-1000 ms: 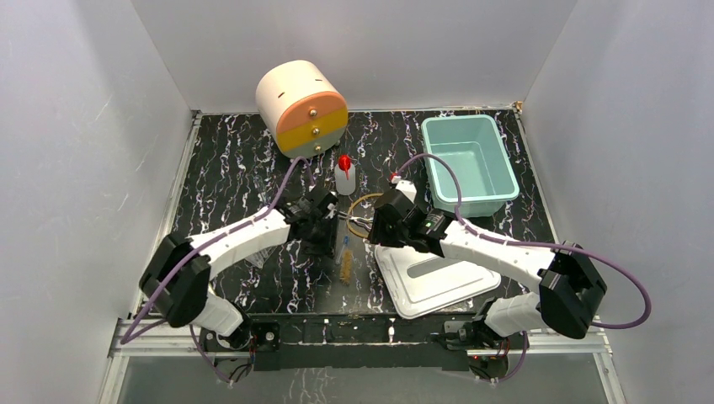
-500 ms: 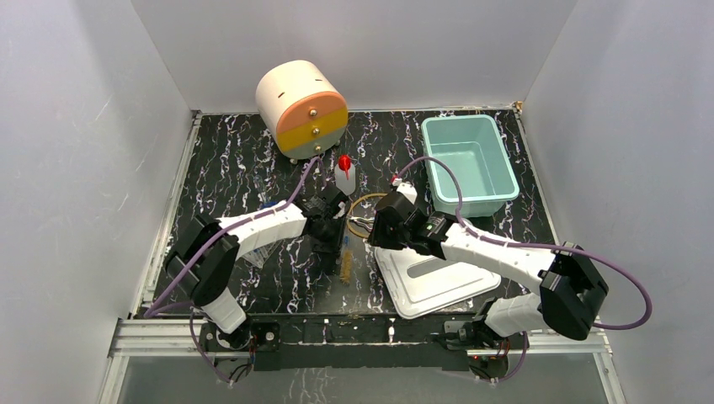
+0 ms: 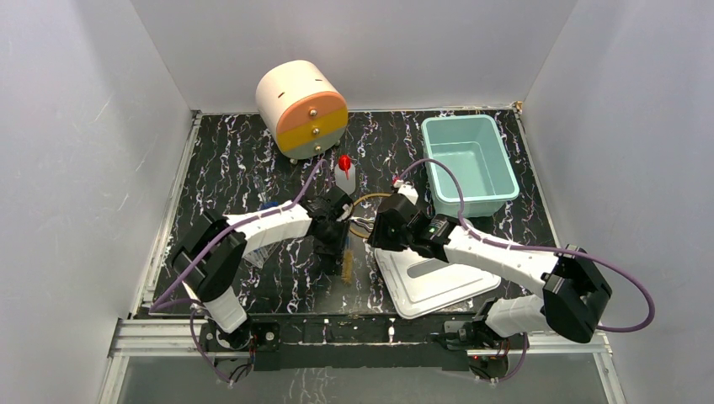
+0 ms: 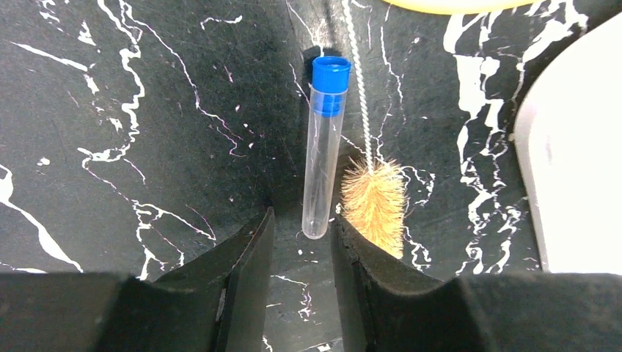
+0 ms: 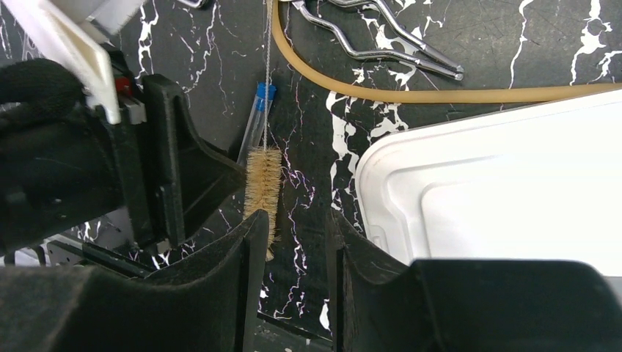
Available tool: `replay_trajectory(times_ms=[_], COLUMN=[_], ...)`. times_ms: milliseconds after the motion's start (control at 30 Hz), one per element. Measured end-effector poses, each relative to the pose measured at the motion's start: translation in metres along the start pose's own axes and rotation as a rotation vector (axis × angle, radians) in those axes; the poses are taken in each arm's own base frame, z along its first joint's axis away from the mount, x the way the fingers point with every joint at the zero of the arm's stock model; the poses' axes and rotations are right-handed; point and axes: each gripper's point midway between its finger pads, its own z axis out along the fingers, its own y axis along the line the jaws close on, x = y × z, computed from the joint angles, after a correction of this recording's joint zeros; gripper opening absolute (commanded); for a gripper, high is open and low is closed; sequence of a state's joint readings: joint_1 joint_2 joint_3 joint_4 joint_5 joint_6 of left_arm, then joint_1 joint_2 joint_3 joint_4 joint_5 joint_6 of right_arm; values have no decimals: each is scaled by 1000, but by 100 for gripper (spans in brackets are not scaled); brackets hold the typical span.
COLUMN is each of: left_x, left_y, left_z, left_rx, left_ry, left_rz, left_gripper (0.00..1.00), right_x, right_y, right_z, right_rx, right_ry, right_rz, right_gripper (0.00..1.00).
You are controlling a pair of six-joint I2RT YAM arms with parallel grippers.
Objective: Organize the chemistry lab equipment
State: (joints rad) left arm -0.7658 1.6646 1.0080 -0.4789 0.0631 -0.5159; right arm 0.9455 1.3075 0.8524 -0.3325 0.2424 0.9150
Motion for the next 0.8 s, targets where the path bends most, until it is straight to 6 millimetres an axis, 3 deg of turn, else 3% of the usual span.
replay_trajectory(times_ms=[300, 533, 800], left_x=[4, 3, 2], left_y=[0, 1, 3], left_z=[7, 9, 6], left_rx=[-85, -104, -110], left_ry=[19, 48, 31], left_rz=[58, 77, 88], left_gripper=[24, 5, 4], right_x=[2, 3, -2], right_y=[-1, -4, 1], right_z=[1, -3, -11], right_rx=[-9, -17, -52], right_ry=[-4, -11, -38], right_rz=[4, 10, 20], right_gripper=[43, 43, 43])
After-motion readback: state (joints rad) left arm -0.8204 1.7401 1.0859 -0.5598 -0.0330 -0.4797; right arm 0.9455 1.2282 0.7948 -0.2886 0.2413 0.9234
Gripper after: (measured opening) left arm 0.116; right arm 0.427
